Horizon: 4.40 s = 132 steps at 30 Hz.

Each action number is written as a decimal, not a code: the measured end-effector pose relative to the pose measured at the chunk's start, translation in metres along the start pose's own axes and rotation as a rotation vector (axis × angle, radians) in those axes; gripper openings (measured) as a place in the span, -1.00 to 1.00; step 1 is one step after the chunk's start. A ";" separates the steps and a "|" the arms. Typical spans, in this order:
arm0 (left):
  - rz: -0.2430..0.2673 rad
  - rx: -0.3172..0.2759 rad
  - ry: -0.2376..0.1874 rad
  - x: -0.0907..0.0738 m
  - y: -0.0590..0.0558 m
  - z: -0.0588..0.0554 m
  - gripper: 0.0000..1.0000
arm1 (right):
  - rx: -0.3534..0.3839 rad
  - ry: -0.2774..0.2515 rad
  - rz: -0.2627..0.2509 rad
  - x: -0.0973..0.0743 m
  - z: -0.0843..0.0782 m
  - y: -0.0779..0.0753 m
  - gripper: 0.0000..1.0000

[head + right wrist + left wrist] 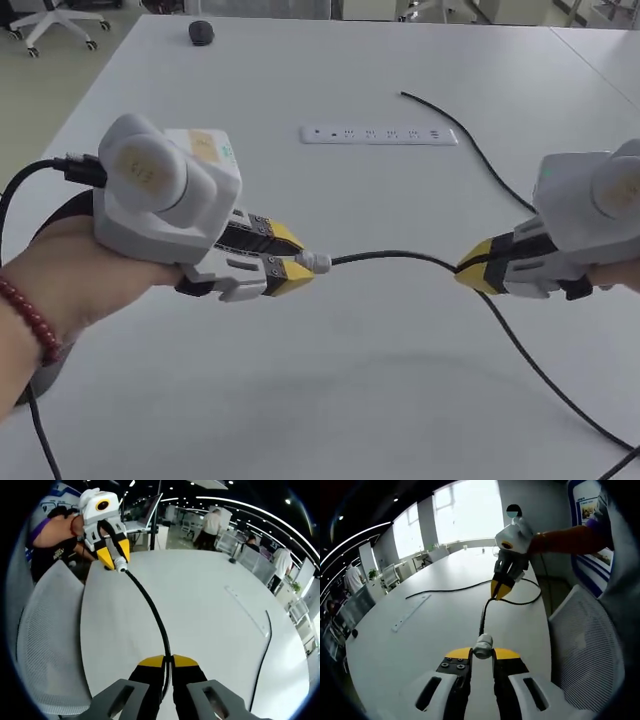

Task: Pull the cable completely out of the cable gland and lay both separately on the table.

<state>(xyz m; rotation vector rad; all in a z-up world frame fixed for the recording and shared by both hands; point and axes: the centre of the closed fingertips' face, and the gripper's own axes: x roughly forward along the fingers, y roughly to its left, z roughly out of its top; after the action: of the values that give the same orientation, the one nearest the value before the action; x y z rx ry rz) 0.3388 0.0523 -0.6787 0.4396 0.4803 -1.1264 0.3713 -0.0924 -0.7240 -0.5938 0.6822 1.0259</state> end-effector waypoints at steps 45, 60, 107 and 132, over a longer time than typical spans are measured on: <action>-0.082 -0.025 0.012 0.050 -0.002 -0.019 -0.67 | 0.267 0.121 -0.116 0.096 -0.046 -0.121 -1.00; -0.070 -0.038 0.010 0.046 -0.001 -0.022 -0.68 | 0.273 0.195 -0.085 0.112 -0.059 -0.117 -1.00; -0.062 -0.048 -0.006 0.053 0.004 -0.017 -0.68 | 0.300 0.031 -0.154 0.060 -0.035 -0.103 0.18; -0.015 -0.077 -0.013 0.051 0.010 -0.023 -0.67 | 0.298 -0.124 -0.267 -0.013 -0.036 -0.044 0.99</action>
<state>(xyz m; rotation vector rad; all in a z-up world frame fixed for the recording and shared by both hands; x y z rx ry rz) 0.3626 0.0312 -0.7252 0.3618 0.5148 -1.1209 0.3980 -0.1429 -0.7318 -0.3470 0.6130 0.6896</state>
